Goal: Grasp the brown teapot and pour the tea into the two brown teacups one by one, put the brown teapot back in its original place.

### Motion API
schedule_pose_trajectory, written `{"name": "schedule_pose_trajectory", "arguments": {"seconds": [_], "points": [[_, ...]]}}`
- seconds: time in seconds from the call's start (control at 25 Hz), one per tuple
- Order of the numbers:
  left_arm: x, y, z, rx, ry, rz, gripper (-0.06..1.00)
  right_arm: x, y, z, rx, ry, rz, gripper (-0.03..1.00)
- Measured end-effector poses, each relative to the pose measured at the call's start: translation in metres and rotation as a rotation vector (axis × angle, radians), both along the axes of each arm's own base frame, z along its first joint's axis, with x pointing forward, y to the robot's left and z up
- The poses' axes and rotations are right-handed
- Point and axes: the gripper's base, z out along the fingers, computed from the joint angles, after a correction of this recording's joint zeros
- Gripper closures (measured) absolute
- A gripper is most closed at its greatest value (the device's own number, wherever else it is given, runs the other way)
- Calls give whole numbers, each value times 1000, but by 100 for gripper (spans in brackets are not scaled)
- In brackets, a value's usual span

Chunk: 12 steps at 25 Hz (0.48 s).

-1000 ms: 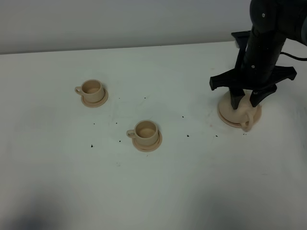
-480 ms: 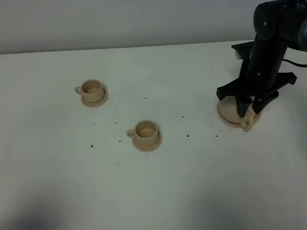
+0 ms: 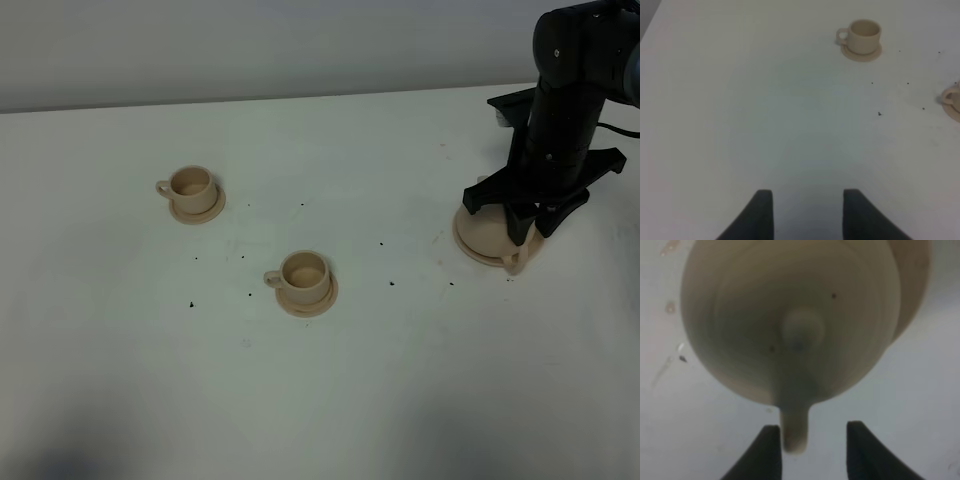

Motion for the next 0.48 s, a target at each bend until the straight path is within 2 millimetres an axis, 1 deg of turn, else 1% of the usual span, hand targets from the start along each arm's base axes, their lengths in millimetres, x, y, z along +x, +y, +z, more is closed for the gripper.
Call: {"name": "schedule_pose_trajectory", "arguments": {"seconds": [0.08, 0.32, 0.48], "points": [[0, 0, 0, 0, 0, 0, 57, 0, 0, 0, 1, 0, 9, 63], [0, 0, 0, 0, 0, 0, 57, 0, 0, 0, 7, 3, 31, 56], [0, 0, 0, 0, 0, 0, 57, 0, 0, 0, 7, 3, 37, 55]]}}
